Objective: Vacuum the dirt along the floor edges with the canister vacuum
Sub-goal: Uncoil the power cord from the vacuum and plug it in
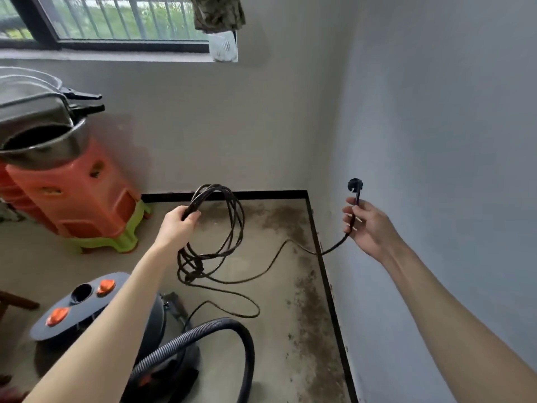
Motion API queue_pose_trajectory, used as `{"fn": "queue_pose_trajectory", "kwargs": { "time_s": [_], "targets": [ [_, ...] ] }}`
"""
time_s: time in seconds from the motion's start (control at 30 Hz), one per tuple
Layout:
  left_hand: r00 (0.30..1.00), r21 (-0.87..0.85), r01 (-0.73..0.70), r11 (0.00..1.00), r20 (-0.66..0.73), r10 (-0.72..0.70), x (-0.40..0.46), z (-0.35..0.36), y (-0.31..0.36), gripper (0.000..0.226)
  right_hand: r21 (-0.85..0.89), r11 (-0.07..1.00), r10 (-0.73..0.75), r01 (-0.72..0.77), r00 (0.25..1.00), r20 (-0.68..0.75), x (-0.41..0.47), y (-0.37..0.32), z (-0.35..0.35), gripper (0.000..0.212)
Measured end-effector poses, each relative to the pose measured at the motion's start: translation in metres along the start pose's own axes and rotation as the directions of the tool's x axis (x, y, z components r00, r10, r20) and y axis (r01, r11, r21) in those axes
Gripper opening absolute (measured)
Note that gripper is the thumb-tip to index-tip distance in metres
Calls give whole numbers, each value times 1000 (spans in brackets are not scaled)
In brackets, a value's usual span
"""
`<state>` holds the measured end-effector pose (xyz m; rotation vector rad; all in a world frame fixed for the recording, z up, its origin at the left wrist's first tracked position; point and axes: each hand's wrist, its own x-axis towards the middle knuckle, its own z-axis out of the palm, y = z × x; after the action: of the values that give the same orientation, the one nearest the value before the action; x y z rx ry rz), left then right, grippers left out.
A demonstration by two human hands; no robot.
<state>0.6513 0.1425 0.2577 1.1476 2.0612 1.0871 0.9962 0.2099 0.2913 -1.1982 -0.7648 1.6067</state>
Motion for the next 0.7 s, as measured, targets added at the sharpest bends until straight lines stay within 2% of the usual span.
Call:
{"fn": "queue_pose_trajectory", "kwargs": {
  "time_s": [0.07, 0.23, 0.37, 0.53, 0.7],
  "targets": [
    [1000, -27, -8, 1000, 1, 8, 1, 13, 8, 16, 31, 999, 15, -16, 1000, 25, 5, -3, 0, 28],
    [999, -114, -24, 993, 43, 29, 5, 37, 15, 17, -74, 997, 4, 0, 998, 61, 27, 0, 5, 22],
    [997, -162, -37, 986, 57, 47, 24, 48, 21, 21, -64, 998, -2, 11, 992, 128, 56, -1, 10, 23],
    [999, -190, -39, 981, 11, 41, 78, 56, 27, 20, -64, 997, -22, 36, 979, 203, 110, -7, 38, 30],
    [999, -123, -27, 992, -26, 24, 163, 75, 23, 15, -39, 999, 26, -19, 983, 182, 204, -16, 79, 26]
  ]
}}
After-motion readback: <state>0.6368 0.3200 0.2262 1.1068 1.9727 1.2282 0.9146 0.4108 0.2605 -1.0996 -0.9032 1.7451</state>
